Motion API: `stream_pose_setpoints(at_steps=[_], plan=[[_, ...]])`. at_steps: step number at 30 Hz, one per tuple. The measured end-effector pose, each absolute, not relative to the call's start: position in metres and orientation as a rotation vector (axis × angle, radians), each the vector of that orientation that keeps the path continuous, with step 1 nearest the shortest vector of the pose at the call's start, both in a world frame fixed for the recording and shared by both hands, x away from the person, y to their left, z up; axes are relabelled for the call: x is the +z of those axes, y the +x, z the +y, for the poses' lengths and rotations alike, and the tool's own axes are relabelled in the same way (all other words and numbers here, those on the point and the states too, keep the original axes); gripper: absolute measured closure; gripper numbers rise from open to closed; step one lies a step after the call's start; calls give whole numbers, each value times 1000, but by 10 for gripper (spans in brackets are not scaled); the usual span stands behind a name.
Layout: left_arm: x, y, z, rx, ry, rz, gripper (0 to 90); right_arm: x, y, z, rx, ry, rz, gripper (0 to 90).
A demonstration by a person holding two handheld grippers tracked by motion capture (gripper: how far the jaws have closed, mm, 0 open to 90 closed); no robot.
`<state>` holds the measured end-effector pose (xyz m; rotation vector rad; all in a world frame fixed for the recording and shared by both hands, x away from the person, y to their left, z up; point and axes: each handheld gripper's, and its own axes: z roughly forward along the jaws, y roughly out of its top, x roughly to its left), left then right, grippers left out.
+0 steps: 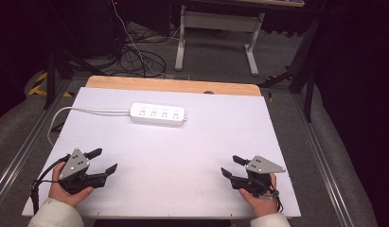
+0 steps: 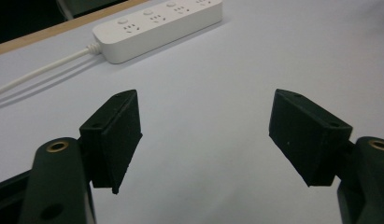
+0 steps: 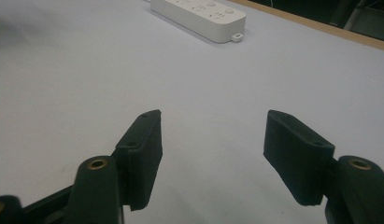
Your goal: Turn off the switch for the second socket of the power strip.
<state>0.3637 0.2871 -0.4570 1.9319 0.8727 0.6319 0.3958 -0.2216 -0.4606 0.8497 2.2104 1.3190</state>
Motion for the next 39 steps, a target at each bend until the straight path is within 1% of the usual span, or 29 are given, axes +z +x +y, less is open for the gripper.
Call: stream_pose_setpoints(at_steps=[4,5,12,17,21,28,34,36,38,39], plan=[[-456,364,287,591,1912,888,248,-461,395,-223,1314,852,2204,382],[-455,364,288,565,1899,897,248,-461,394,-223,1314,850,2203,382],[-453,365,287,567,1902,891,248,-463,395,-222,1318,843,2211,382],[-448,366,283,585,1948,882,246,-464,394,-219,1304,832,2220,382],[-440,370,279,558,1956,886,247,-466,395,-219,1299,841,2226,382],[-426,383,275,505,1966,878,269,-468,393,-222,1297,865,2242,377],[-410,395,271,492,1968,862,292,-468,389,-225,1294,884,2229,378],[-406,400,270,498,1978,860,306,-468,389,-225,1288,885,2232,378],[-404,404,268,489,1987,860,344,-469,388,-224,1285,884,2233,378],[-403,406,268,468,1991,865,349,-469,388,-225,1284,883,2233,378]])
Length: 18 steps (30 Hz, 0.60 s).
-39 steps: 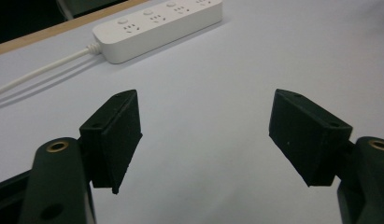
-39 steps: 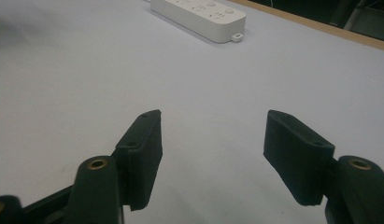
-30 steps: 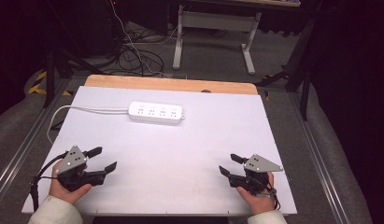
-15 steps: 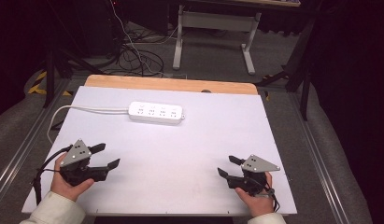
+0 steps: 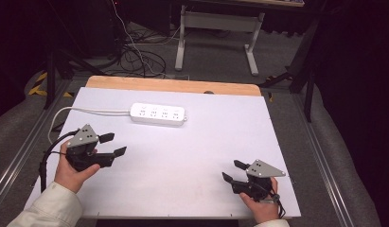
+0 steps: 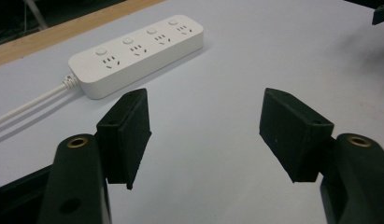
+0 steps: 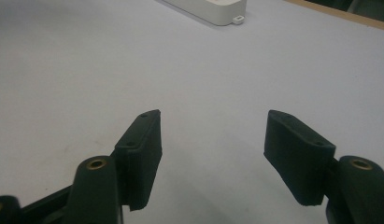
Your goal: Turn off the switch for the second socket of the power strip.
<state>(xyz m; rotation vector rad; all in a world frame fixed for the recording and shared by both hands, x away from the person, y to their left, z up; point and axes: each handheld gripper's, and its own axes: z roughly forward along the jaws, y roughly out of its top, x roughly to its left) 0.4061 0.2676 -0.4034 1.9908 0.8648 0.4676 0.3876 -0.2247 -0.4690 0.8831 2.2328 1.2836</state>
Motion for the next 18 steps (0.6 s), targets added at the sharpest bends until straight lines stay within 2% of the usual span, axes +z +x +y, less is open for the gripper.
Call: stream_pose_setpoints(at_steps=[4,10,15,18], plan=[[-401,416,264,413,2024,883,362,-470,386,-227,1280,888,2233,378],[-394,425,257,452,2019,862,378,-470,381,-231,1285,901,2217,378],[-389,436,254,423,2021,877,409,-470,379,-232,1274,911,2216,378],[-387,444,251,467,2043,879,526,-470,380,-232,1279,912,2216,377]])
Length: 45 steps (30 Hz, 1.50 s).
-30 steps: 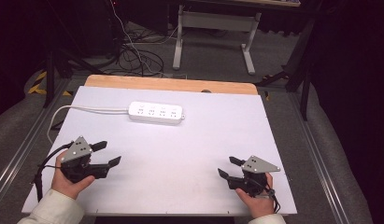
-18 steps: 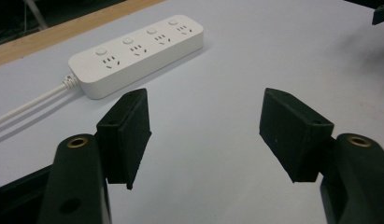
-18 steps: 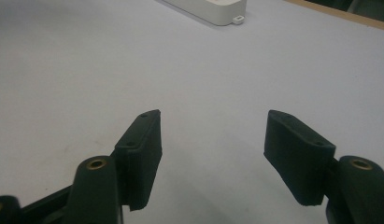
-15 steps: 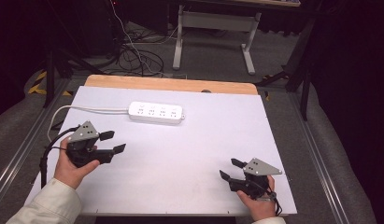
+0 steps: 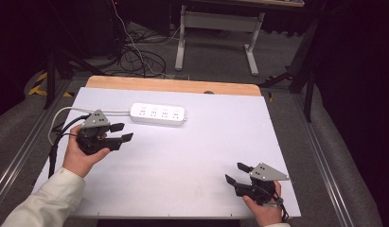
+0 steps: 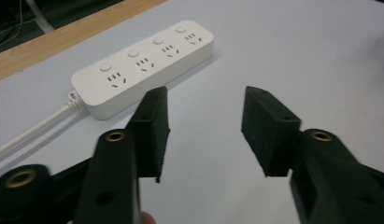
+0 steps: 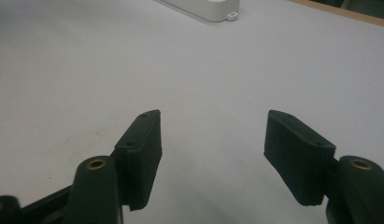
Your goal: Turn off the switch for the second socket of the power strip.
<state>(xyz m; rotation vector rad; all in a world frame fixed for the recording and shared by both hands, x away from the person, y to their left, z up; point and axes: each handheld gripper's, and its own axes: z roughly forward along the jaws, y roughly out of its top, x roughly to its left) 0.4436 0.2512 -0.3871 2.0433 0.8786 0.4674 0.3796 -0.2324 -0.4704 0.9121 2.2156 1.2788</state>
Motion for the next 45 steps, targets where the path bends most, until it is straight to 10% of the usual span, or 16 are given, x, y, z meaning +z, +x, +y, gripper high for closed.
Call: stream_pose_setpoints(at_steps=[8,45], plan=[[-379,468,240,455,2061,905,899,-471,380,-233,1293,912,2217,377],[-409,567,202,399,1909,1097,900,-470,374,-236,1346,868,2230,377]])
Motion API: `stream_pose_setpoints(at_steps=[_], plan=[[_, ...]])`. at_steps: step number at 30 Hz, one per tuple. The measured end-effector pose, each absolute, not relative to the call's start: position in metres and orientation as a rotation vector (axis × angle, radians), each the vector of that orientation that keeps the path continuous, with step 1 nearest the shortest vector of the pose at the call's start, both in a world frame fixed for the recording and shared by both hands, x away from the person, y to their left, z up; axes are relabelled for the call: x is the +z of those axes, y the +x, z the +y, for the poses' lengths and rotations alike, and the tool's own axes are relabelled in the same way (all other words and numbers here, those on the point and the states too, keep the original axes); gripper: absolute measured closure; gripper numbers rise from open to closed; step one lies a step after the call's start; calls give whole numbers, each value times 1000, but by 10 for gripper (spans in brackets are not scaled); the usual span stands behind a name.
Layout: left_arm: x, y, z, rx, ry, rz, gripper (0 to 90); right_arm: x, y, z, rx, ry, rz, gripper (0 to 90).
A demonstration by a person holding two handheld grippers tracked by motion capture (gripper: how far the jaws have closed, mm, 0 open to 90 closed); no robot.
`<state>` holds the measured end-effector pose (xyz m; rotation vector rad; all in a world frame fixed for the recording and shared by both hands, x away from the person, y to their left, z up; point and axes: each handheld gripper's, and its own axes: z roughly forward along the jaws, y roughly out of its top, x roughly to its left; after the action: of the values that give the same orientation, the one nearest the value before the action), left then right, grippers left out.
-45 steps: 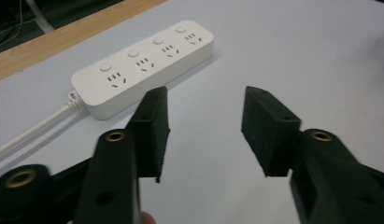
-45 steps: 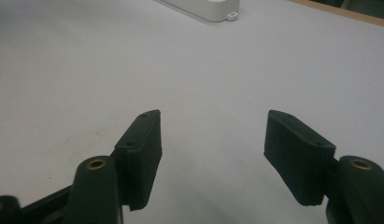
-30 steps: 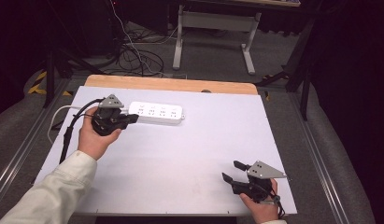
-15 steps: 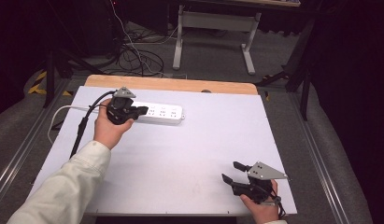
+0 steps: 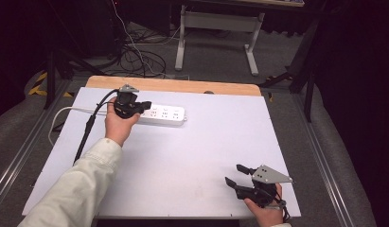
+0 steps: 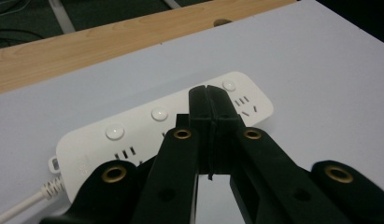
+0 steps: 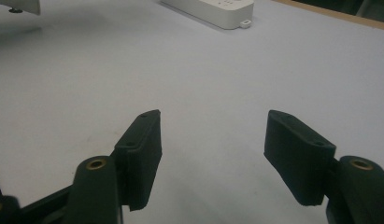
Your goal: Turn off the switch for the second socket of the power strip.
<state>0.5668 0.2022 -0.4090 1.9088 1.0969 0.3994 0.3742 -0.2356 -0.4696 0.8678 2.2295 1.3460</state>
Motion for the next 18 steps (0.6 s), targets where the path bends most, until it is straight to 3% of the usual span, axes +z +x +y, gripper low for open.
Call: stream_pose_setpoints(at_steps=[18], plan=[[-436,590,198,461,1881,1097,900,-470,374,-237,1362,859,2238,380]])
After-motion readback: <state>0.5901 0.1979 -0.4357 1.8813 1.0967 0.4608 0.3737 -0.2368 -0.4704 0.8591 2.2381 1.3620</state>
